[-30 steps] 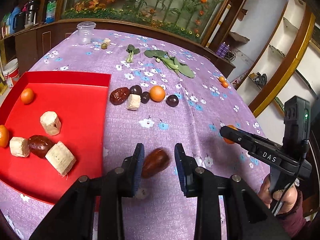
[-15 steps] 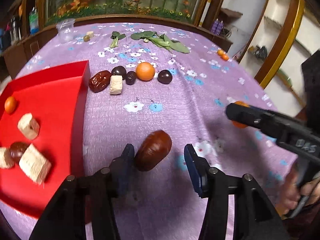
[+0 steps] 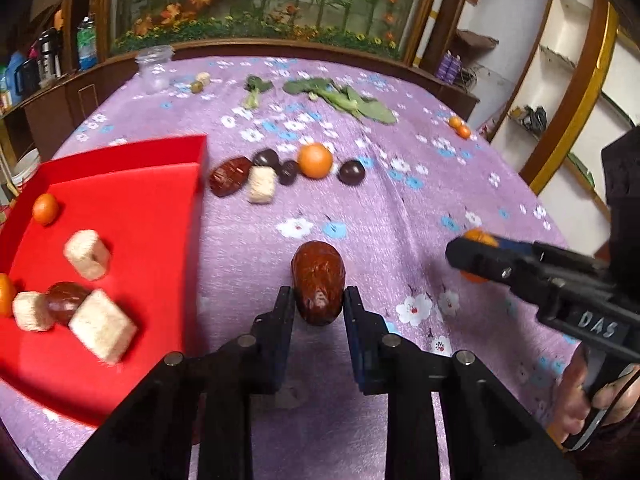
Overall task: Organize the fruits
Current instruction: 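Carry the red date and orange into the red tray and open both tools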
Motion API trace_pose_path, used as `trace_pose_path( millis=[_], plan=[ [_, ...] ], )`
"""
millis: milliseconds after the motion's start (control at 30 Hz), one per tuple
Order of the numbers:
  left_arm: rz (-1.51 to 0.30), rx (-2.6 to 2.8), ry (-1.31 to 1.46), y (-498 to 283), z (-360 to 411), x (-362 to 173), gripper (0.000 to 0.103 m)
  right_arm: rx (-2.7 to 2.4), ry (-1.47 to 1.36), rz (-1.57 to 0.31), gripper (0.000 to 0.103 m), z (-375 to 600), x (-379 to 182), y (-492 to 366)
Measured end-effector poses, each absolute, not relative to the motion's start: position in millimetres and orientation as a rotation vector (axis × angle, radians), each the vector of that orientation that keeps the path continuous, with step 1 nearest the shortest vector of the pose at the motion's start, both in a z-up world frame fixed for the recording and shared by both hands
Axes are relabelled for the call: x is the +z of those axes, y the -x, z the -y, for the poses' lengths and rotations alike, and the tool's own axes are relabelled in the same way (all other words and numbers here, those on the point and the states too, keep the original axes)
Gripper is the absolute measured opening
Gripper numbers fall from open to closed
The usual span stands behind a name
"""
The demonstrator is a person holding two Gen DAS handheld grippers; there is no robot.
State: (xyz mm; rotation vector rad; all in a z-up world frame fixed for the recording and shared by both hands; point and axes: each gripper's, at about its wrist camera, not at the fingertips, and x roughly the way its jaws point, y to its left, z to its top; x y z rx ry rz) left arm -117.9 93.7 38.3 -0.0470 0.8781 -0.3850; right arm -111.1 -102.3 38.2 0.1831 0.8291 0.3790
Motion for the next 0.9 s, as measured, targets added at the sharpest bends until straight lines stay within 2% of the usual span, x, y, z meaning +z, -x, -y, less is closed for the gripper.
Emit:
trace_pose_path(
  millis=[267, 367, 400, 467, 633, 767, 833, 900],
  plan=[
    [-0.802, -0.313, 0.115, 123, -139, 64, 0.024, 0.451, -0.12, -0.831, 0.035, 60, 48, 103],
    [-0.79, -0.277, 0.143, 119, -158, 67, 0.017, 0.483, -0.097, -0.832, 0.035, 42, 49, 98],
    [-0.788, -0.272, 0.154, 118, -164, 67, 0.008, 0.492, -0.091, -0.832, 0.035, 36, 50, 97],
    [-0.787, -0.263, 0.162, 117, -172, 68, 0.001, 0.505, -0.092, -0.835, 0.035, 28, 49, 93],
    [-0.818, -0.262, 0.201, 108, -189, 62, 0.001, 0.511, -0.084, -0.849, 0.035, 19, 46, 87],
    [-0.823, -0.249, 0.24, 110, -204, 57, 0.007, 0.506, -0.089, -0.856, 0.035, 22, 43, 87],
    [-0.824, -0.239, 0.273, 110, -214, 57, 0.015, 0.515, -0.102, -0.862, 0.035, 22, 42, 84],
    [-0.816, -0.219, 0.298, 111, -222, 58, 0.033, 0.531, -0.11, -0.865, 0.035, 19, 42, 82]
  ],
)
